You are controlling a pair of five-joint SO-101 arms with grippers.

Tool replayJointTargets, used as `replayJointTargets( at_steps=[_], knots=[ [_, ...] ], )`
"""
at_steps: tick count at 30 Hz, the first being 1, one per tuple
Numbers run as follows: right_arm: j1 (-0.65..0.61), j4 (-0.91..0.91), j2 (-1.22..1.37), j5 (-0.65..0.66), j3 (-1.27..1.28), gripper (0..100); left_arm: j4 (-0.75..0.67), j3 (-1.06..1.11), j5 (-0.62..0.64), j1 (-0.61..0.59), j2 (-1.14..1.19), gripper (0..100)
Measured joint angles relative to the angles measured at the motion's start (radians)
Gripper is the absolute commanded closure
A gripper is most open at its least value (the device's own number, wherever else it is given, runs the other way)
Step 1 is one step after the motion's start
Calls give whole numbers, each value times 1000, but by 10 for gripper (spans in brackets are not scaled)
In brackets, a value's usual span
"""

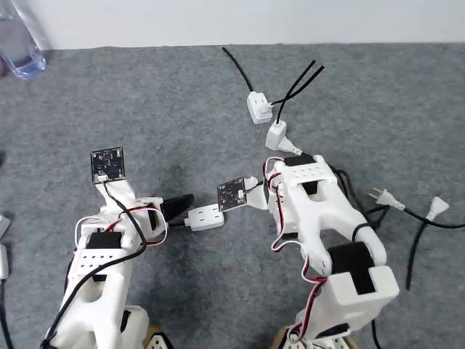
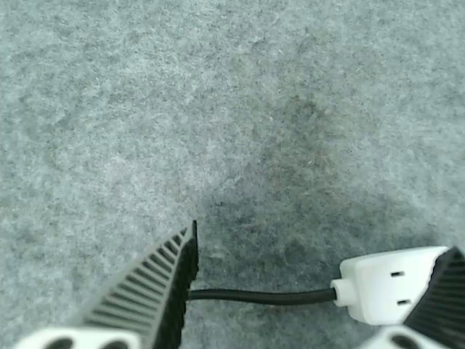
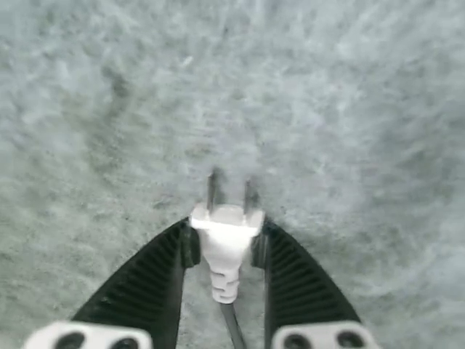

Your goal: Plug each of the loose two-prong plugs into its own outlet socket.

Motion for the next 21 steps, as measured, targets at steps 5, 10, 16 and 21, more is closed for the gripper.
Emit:
replayJointTargets(
  at_steps=[5,10,16,21],
  knots=[
    [0,-5,-2,-21,3,991,0,0,0,9,0,543],
    [0,-12,-31,-212,-5,991,-66,51,0,71,0,543],
    [-6,28,-146,-358,-5,991,-276,120,75,74,0,542],
    [-54,84,-262,-453,-5,991,-353,121,259,123,0,541]
  ],
)
